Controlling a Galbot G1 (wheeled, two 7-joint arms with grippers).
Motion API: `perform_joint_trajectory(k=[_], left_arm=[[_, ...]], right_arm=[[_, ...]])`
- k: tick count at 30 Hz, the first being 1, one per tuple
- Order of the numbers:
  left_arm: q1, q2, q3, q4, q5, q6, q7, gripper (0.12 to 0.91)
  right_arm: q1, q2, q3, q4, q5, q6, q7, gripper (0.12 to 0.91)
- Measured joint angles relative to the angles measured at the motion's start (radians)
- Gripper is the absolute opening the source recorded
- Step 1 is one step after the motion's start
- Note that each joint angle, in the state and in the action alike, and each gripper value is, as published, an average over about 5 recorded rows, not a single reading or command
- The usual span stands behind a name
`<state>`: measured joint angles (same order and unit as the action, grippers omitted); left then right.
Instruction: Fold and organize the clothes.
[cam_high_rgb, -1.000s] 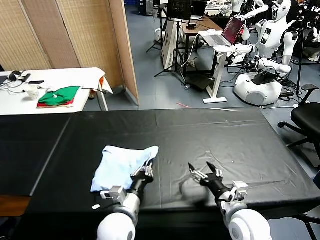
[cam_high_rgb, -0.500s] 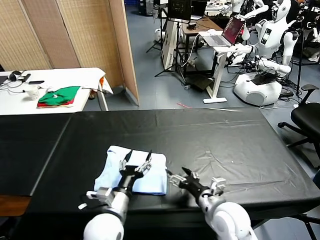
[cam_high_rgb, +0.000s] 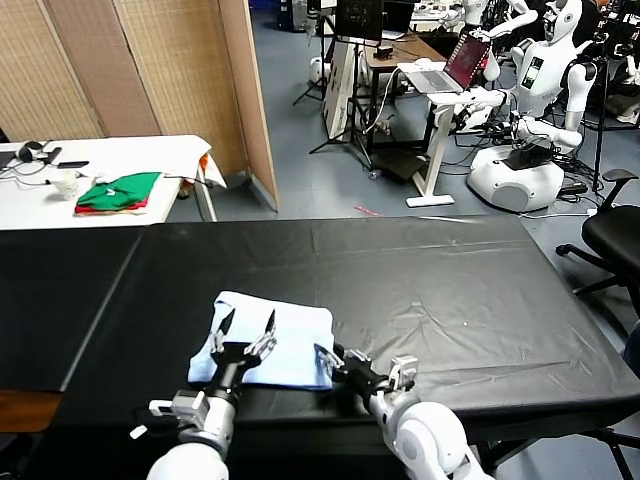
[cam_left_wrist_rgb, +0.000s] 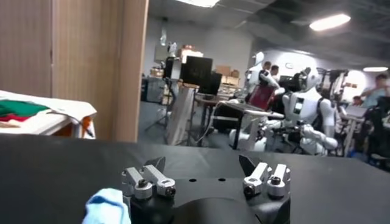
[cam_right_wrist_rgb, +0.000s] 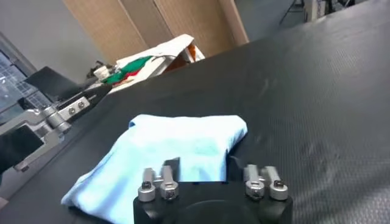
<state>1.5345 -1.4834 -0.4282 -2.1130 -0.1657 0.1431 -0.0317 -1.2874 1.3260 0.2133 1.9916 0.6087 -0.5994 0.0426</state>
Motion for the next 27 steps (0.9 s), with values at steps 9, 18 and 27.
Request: perform_joint_trajectory(k=[9, 18, 27], left_arm=[[-0.004, 0.018, -0.039, 0.019, -0.037, 0.008, -0.022, 0.907], [0.040, 0.052, -0.077, -0.016, -0.039, 0.014, -0.035, 0.907], [0.121, 0.065, -0.090, -0.065, -0.032, 0.013, -0.053, 0.907]], right_arm=[[-0.030, -0.053, 0.142, 0.034, -0.057, -0.082, -0.027, 0.144], [-0.050, -0.125, 0.207, 0.073, -0.062, -0.116, -0.046, 0.269], [-0.157, -0.170, 0.262, 0.187, -0.127, 0.015, -0.027, 0.794]])
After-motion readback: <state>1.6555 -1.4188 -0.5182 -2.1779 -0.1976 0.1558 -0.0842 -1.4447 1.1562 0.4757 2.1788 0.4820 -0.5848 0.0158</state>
